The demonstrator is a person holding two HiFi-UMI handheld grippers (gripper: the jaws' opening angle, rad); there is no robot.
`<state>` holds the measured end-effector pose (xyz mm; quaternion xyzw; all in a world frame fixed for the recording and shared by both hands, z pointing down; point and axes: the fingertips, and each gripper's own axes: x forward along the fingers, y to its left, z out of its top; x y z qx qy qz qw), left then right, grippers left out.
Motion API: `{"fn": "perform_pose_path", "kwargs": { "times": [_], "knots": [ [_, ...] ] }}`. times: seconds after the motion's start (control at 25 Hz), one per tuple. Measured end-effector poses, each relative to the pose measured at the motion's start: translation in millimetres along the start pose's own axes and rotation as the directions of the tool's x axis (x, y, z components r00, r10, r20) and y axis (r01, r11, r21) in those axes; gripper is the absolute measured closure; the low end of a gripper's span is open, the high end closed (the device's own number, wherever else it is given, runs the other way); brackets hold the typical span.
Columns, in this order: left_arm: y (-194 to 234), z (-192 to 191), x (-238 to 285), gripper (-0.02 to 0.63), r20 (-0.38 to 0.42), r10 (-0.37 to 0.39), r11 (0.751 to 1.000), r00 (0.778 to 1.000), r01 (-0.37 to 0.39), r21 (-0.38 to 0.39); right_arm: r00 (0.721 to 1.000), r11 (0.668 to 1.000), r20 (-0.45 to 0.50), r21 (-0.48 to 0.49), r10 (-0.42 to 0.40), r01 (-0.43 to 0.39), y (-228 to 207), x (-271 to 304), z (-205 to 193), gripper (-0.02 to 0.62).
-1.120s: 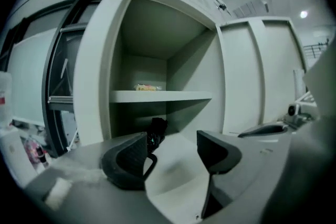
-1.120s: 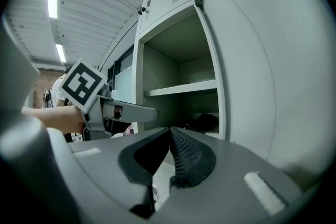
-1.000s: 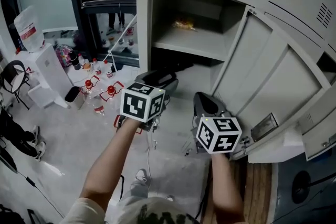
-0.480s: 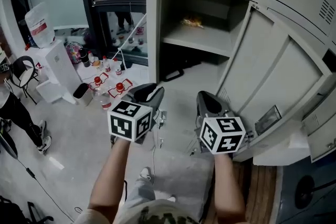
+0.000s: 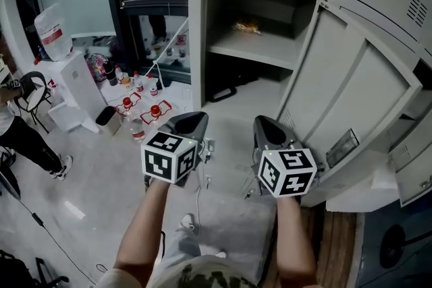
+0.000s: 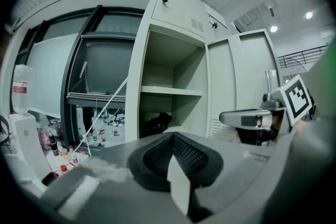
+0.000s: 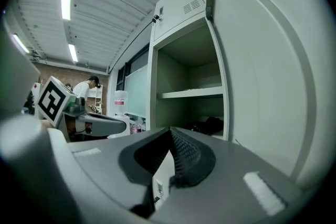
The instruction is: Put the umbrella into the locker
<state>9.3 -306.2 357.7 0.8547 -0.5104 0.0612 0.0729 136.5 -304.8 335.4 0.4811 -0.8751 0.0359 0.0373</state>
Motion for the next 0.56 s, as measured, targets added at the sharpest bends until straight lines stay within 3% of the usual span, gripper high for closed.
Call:
{"fn": "perform_pose_path", "kwargs": {
  "times": [0.56],
  "knots": [
    [-3.0, -7.8, 2.0, 0.6, -0.027, 0.013, 1.0, 1.0, -0.013, -0.004, 1.0, 1.0, -0.002, 0.003, 0.022, -0.022, 0.9, -3.3, -2.3, 0.606]
  ]
}}
